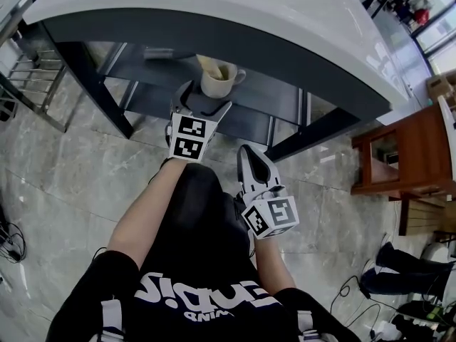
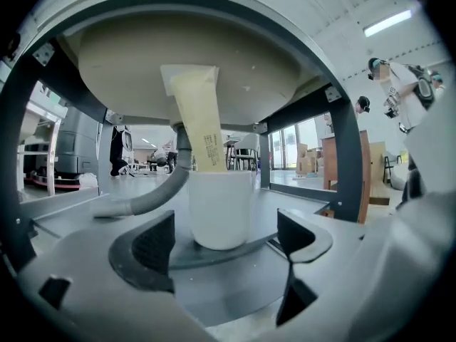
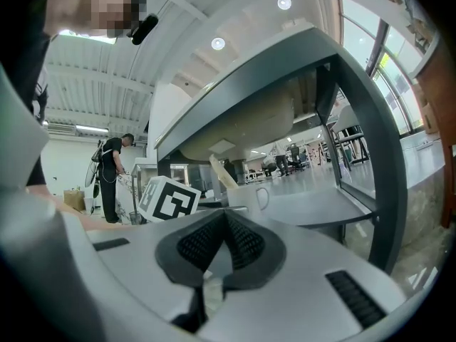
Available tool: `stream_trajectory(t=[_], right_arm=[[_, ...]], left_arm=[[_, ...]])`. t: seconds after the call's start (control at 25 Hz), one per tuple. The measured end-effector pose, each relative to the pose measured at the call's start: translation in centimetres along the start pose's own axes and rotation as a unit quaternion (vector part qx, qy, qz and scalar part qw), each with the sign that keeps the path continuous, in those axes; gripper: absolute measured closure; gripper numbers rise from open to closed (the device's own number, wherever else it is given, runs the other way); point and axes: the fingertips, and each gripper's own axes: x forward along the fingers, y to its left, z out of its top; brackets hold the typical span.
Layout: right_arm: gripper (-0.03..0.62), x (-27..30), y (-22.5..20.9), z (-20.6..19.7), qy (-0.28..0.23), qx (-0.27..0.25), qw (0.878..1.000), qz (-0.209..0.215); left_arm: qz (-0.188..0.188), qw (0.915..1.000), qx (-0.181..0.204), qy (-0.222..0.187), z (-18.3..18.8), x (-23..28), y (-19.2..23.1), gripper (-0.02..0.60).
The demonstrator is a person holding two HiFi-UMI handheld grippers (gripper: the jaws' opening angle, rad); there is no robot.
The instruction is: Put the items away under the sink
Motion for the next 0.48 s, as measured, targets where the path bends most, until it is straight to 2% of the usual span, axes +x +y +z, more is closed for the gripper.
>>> stream_trajectory(t=[0.32,0.36,0.48], right_arm=[[0.576,0.5,0.7,-0.1,0.0,0.0,1.0,0.004],[0.576,0.6,0.8,-0.1,0.0,0.0,1.0,0.004],[0.576,0.7,1.3,-0.1,-0.001,-0.002,1.0,0.007]], left_arm=[[-0.028,0.9986,-0.044,-0.003,-0.1,-5.1,0.0,0.123],[-0.028,0.9984,-0.049,-0.003,-0.3,-5.7,0.1,0.148],[-0.016,0.9986,-0.049,-0.011,-0.6,-7.5,0.4,0.328]])
